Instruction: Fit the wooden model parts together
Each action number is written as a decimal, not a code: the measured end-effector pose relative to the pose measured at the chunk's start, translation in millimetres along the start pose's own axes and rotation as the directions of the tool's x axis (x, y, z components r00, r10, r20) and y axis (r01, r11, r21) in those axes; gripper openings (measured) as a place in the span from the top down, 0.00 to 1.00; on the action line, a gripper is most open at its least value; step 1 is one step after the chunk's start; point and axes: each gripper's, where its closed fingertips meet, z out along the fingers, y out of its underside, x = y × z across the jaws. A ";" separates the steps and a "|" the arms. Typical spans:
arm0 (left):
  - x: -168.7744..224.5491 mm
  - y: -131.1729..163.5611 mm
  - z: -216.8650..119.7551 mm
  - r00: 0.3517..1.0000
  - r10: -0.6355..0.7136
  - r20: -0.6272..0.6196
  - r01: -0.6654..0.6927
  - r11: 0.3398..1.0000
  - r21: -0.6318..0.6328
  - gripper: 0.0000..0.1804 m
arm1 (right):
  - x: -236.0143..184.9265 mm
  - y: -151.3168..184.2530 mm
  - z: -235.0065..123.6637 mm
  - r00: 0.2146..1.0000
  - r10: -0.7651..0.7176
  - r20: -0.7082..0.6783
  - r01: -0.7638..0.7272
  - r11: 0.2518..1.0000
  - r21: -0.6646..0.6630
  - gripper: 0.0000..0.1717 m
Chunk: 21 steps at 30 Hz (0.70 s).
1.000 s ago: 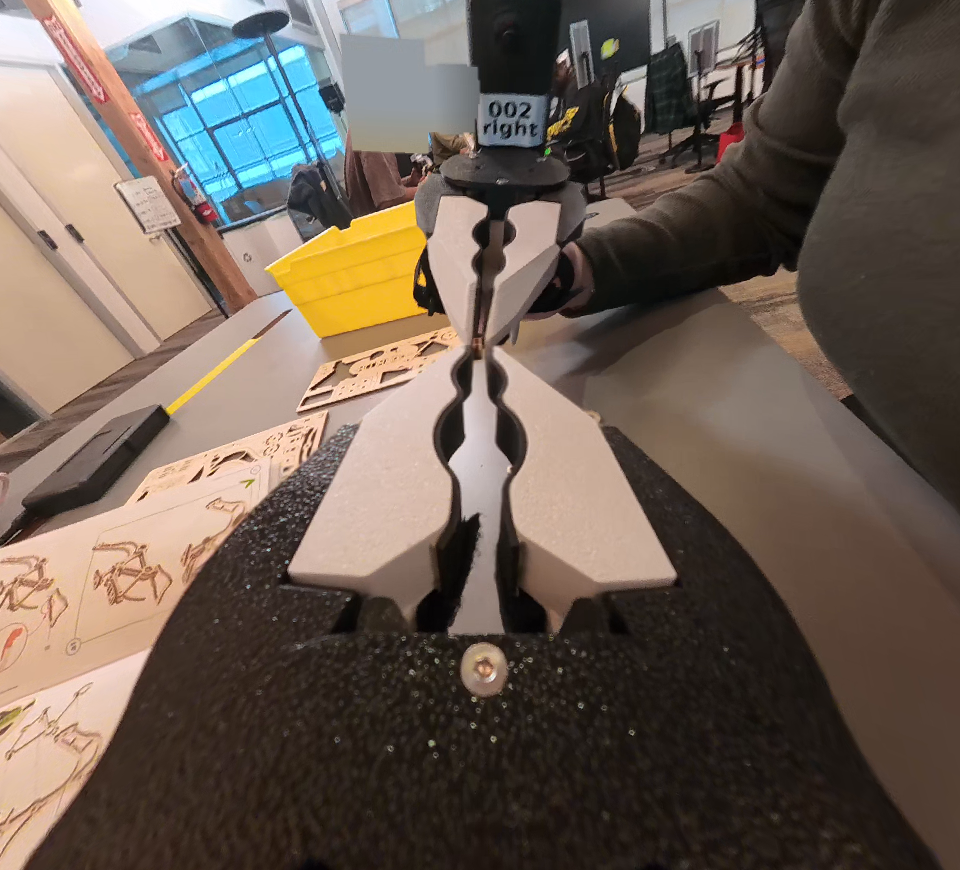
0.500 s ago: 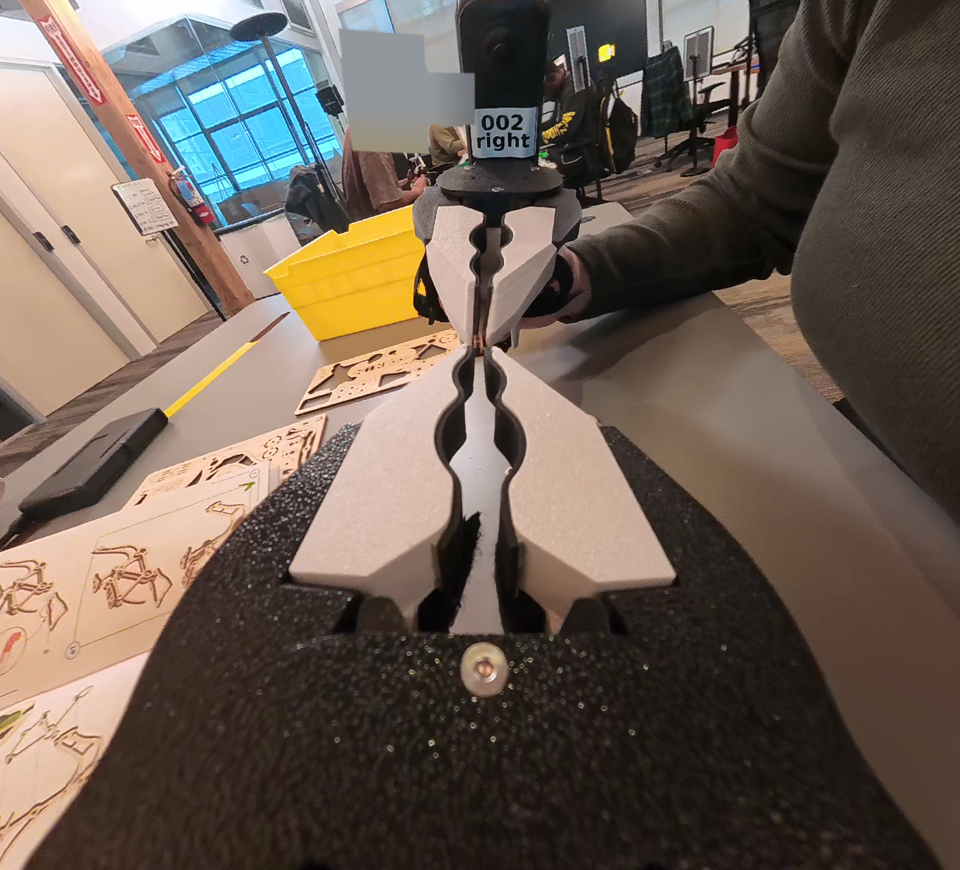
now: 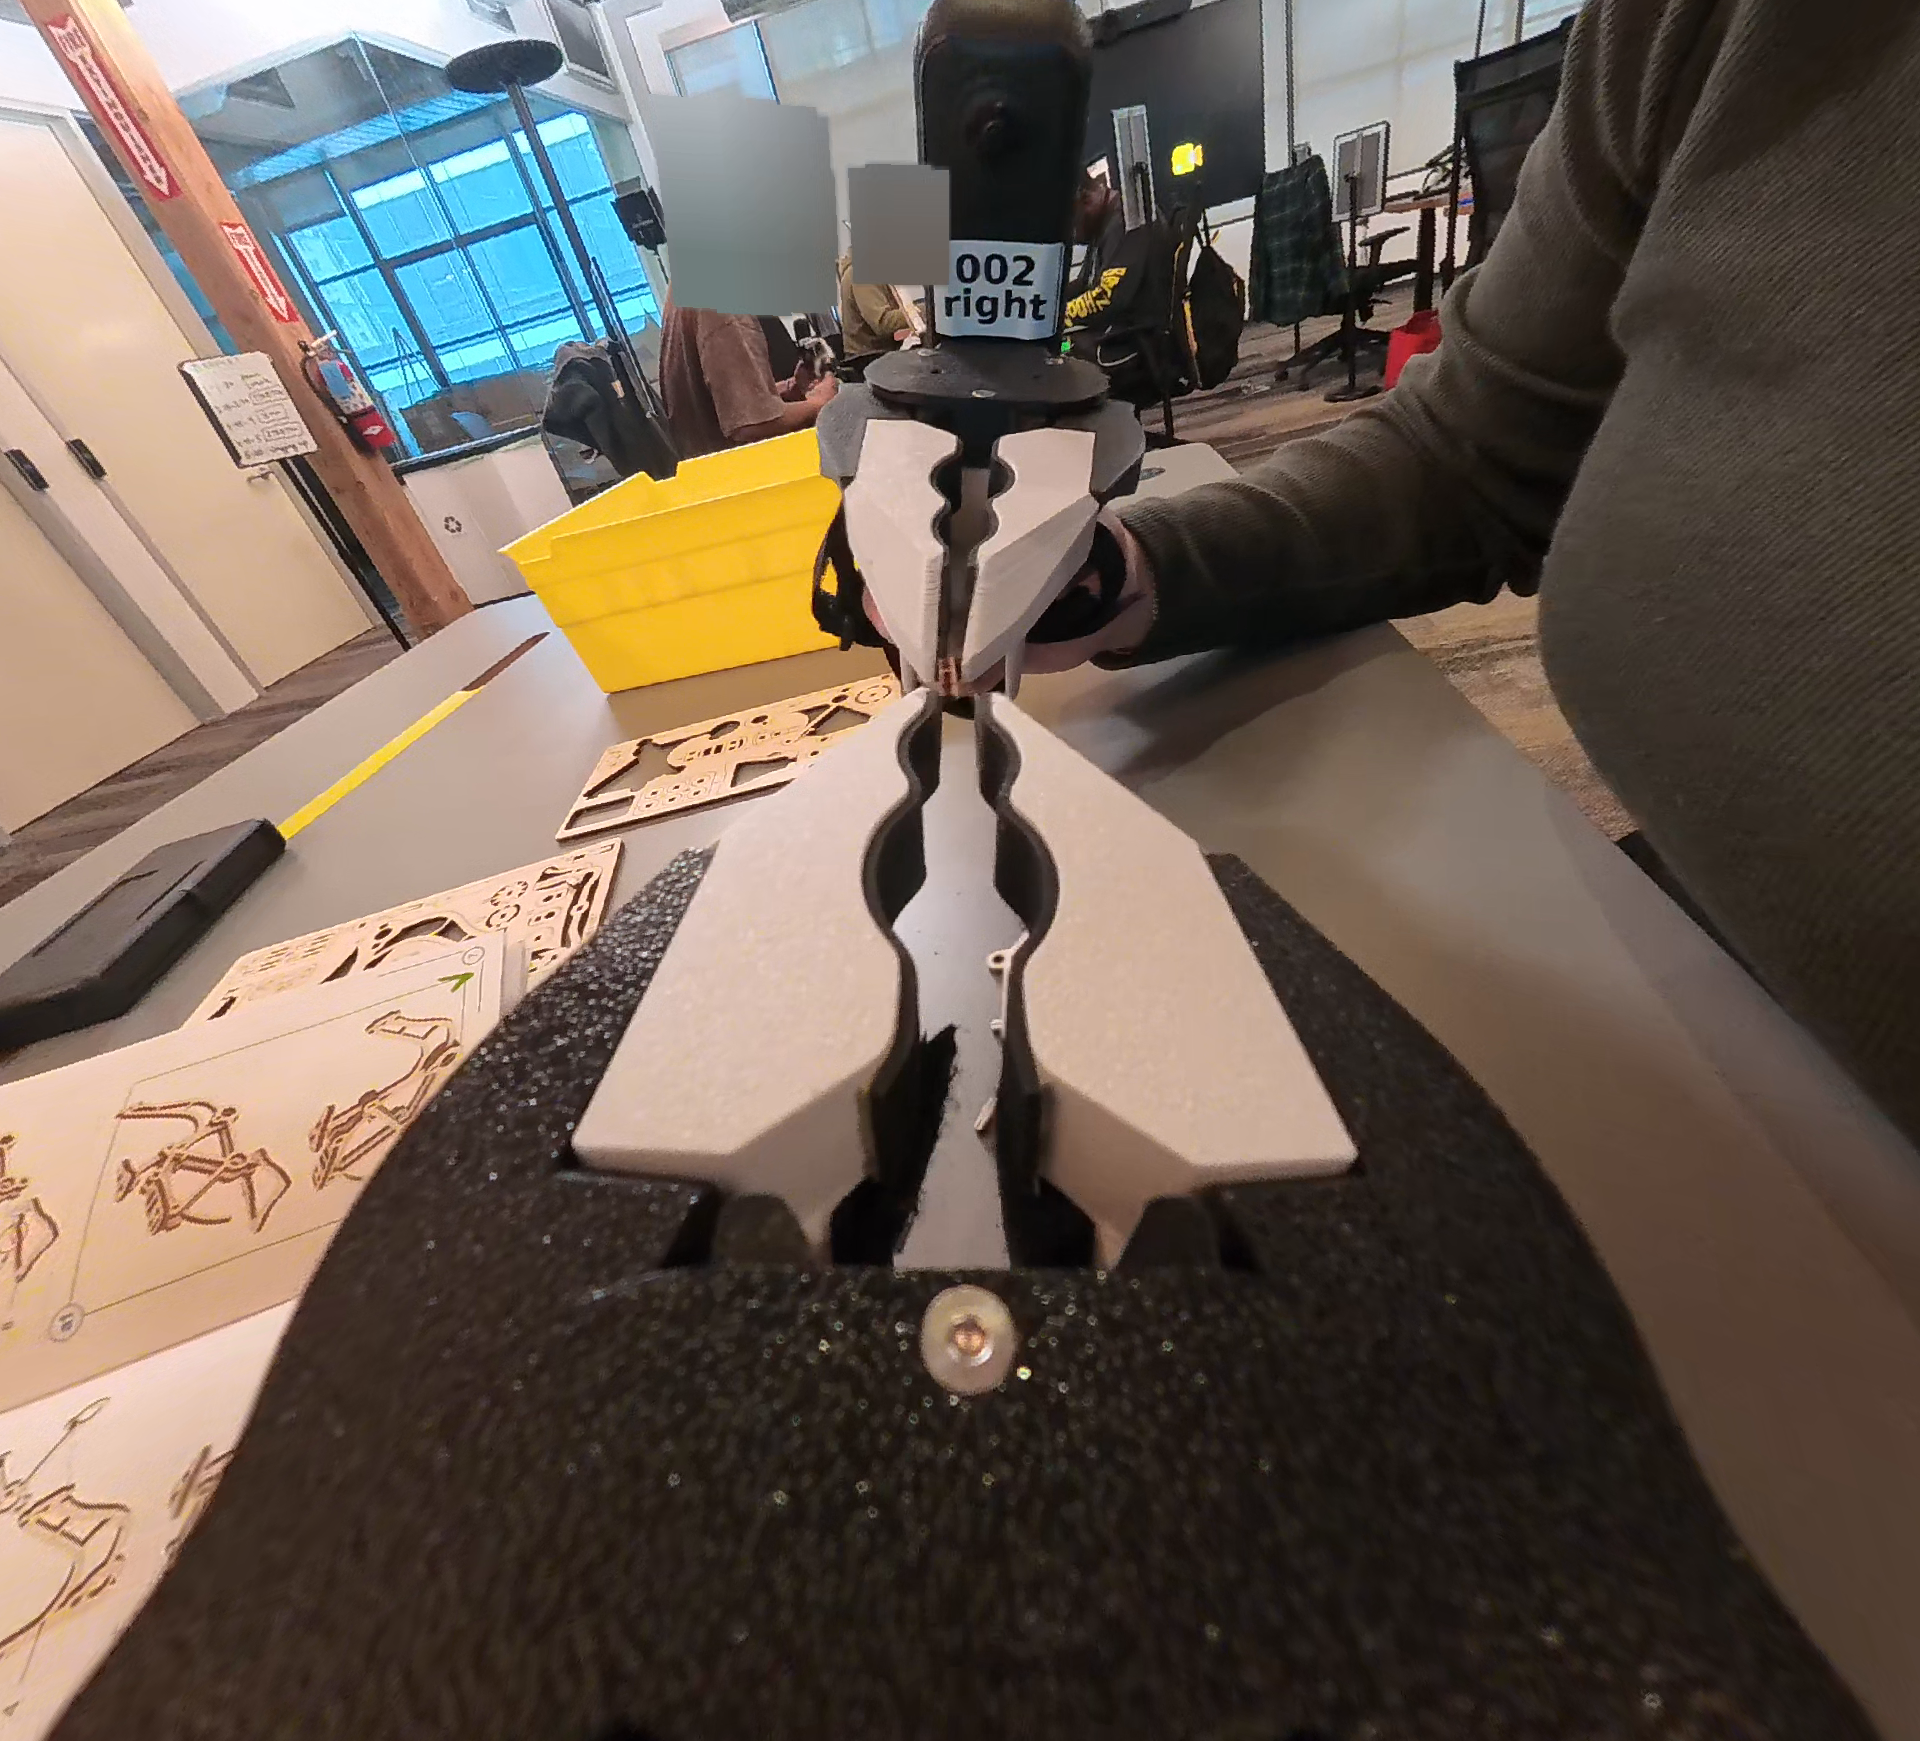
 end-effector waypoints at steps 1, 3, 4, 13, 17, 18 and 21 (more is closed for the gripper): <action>0.0 -0.1 0.1 1.000 -0.002 0.000 0.002 1.000 0.000 0.98 | 0.0 0.0 0.0 1.000 0.000 0.000 0.000 1.000 0.000 1.00; 0.2 -0.1 0.2 1.000 0.002 0.001 -0.002 1.000 0.000 0.98 | 0.0 0.0 0.0 1.000 0.000 0.000 0.000 1.000 0.000 1.00; 0.1 0.1 0.3 1.000 0.003 0.002 -0.003 1.000 -0.001 0.98 | -0.1 0.1 0.1 1.000 0.000 0.001 0.000 1.000 -0.001 1.00; -1.9 -4.2 -1.7 1.000 -0.030 0.000 0.030 0.999 0.027 0.97 | -1.1 0.1 -0.3 1.000 0.000 0.004 0.000 1.000 0.001 1.00; 1.4 -1.6 0.2 0.999 -0.029 -0.017 0.029 1.000 0.011 0.98 | -2.4 -1.5 0.1 1.000 -0.002 0.007 0.002 1.000 0.001 1.00; 1.6 -1.8 0.2 1.000 -0.021 -0.015 0.021 1.000 0.012 0.98 | -2.9 -1.9 0.6 1.000 -0.001 0.009 0.001 1.000 0.002 1.00; 1.2 -2.0 -0.2 1.000 -0.021 -0.015 0.022 1.000 0.013 0.99 | -3.0 -2.2 1.6 1.000 -0.002 0.010 0.002 1.000 0.003 1.00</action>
